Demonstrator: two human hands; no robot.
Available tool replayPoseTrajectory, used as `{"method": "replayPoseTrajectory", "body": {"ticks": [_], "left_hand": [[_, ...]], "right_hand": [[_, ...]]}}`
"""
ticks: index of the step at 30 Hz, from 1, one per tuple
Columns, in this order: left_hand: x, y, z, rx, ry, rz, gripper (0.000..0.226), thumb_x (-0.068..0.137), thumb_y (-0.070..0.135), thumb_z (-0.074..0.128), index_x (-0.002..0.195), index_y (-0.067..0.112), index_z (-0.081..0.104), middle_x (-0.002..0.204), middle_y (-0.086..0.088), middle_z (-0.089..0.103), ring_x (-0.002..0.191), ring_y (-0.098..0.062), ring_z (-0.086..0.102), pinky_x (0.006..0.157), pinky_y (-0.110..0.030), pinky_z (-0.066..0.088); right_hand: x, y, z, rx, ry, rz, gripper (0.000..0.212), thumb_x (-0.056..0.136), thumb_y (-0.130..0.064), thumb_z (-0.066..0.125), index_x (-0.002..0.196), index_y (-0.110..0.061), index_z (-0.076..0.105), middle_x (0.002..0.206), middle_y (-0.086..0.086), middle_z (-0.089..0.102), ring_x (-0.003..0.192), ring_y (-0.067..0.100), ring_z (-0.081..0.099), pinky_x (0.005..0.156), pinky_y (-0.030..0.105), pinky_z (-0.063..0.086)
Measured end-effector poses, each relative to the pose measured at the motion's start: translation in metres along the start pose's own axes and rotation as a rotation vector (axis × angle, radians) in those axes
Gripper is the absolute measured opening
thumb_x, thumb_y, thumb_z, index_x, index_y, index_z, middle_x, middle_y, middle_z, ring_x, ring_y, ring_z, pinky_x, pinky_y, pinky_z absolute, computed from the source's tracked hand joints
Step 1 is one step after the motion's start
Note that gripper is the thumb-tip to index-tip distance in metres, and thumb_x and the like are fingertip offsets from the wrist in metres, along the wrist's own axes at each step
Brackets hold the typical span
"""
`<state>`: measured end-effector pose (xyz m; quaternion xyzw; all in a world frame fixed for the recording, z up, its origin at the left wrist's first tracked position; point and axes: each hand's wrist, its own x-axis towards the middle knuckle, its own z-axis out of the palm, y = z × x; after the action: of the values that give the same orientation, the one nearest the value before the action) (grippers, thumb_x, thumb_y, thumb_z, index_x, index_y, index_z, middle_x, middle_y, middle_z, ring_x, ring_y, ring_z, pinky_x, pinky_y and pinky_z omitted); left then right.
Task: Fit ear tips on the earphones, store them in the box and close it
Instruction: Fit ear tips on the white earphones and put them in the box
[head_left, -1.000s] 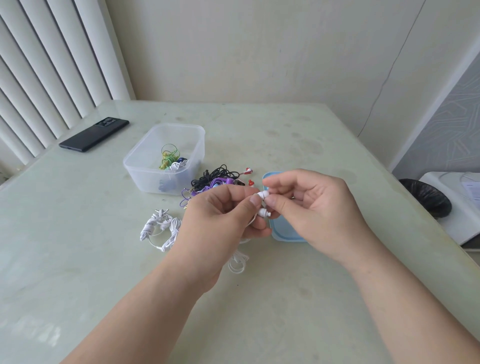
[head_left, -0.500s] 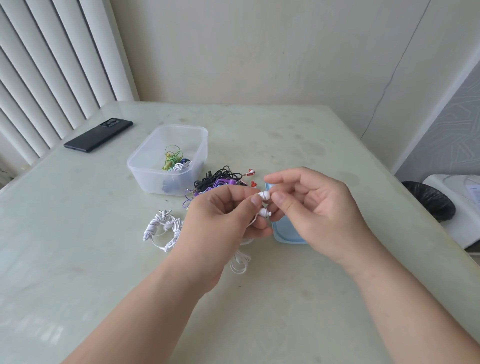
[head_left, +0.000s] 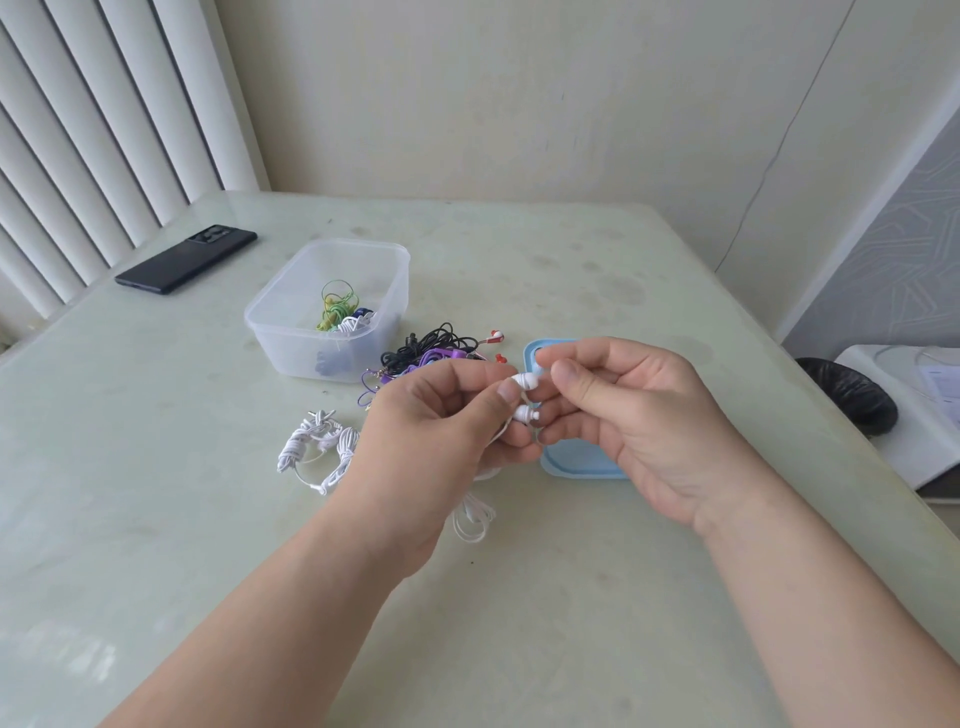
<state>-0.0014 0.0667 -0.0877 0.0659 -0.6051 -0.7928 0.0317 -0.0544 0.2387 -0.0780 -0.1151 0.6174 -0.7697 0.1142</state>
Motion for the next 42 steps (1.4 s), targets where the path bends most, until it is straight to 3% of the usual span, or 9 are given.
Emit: {"method": "replayPoseTrajectory", "body": {"ticks": [2,5,8,15,23,26,28,31,42], "left_hand": [[0.002,-0.001,-0.002,-0.031,0.05,-0.011,0.01,0.097,0.007,0.069,0.101,0.001,0.076,0.078,-0.014,0.069,0.065,-0.018,0.066,0.073,-0.036,0.063],[0.003,0.001,-0.003,-0.066,0.09,-0.029,0.01,0.095,0.009,0.071,0.099,0.002,0.076,0.078,-0.012,0.072,0.067,-0.02,0.069,0.074,-0.034,0.063],[0.003,0.0,-0.002,-0.079,0.08,-0.048,0.013,0.094,0.009,0.072,0.104,0.0,0.075,0.084,-0.016,0.073,0.07,-0.02,0.071,0.08,-0.038,0.064],[0.004,-0.001,-0.003,-0.09,0.085,-0.062,0.014,0.094,0.006,0.073,0.106,-0.001,0.073,0.083,-0.016,0.072,0.068,-0.021,0.07,0.08,-0.038,0.064],[0.003,0.0,-0.002,-0.123,0.081,-0.073,0.015,0.092,0.003,0.074,0.105,-0.003,0.073,0.098,-0.026,0.075,0.079,-0.024,0.074,0.079,-0.033,0.064],[0.003,0.0,-0.001,-0.144,0.074,-0.075,0.015,0.092,0.002,0.073,0.105,-0.005,0.072,0.091,-0.02,0.074,0.079,-0.023,0.075,0.078,-0.031,0.063],[0.002,0.0,-0.001,-0.163,0.063,-0.078,0.015,0.092,0.001,0.073,0.106,-0.005,0.072,0.09,-0.018,0.075,0.08,-0.023,0.076,0.078,-0.03,0.063],[0.002,0.0,-0.001,-0.165,0.047,-0.072,0.015,0.092,-0.002,0.072,0.106,-0.001,0.072,0.091,-0.017,0.076,0.083,-0.024,0.076,0.082,-0.033,0.063],[0.001,0.0,-0.002,-0.173,0.049,-0.031,0.031,0.088,-0.001,0.076,0.118,0.002,0.07,0.112,-0.025,0.075,0.093,-0.031,0.076,0.081,-0.037,0.061]], "right_hand": [[0.002,-0.002,-0.006,-0.089,0.144,-0.055,0.015,0.098,0.0,0.06,0.106,-0.004,0.073,0.083,0.015,0.074,0.069,0.025,0.068,0.061,0.033,0.057],[0.008,0.003,-0.02,-0.623,0.399,-0.226,0.02,0.098,-0.007,0.062,0.103,-0.02,0.075,0.08,-0.012,0.074,0.066,0.012,0.067,0.063,0.029,0.054],[0.016,0.018,-0.021,-1.043,0.328,-0.319,0.014,0.092,-0.013,0.068,0.093,-0.025,0.076,0.082,-0.013,0.067,0.077,0.015,0.064,0.072,0.035,0.055],[0.024,0.023,-0.014,-1.359,0.206,-0.206,0.01,0.091,-0.027,0.072,0.081,-0.026,0.075,0.083,-0.008,0.059,0.089,0.015,0.051,0.067,0.032,0.047],[0.025,0.025,-0.018,-1.296,0.269,-0.254,0.015,0.092,-0.011,0.066,0.081,-0.022,0.07,0.087,-0.009,0.059,0.09,0.019,0.055,0.074,0.039,0.052],[0.018,0.016,-0.015,-1.021,0.344,-0.362,0.013,0.093,-0.011,0.068,0.085,-0.02,0.07,0.084,-0.012,0.066,0.078,0.011,0.058,0.072,0.029,0.051],[0.009,0.006,-0.004,-0.637,0.334,-0.28,0.012,0.094,-0.011,0.07,0.088,-0.02,0.073,0.08,-0.009,0.074,0.071,0.004,0.062,0.066,0.017,0.048],[-0.001,-0.001,0.009,-0.246,0.235,-0.125,0.007,0.092,-0.006,0.072,0.092,-0.011,0.077,0.084,0.008,0.078,0.07,0.014,0.065,0.061,0.024,0.051],[-0.002,-0.003,0.008,0.022,0.101,0.066,0.015,0.087,0.0,0.072,0.102,0.003,0.073,0.084,0.014,0.075,0.071,0.018,0.066,0.066,0.026,0.057]]}}
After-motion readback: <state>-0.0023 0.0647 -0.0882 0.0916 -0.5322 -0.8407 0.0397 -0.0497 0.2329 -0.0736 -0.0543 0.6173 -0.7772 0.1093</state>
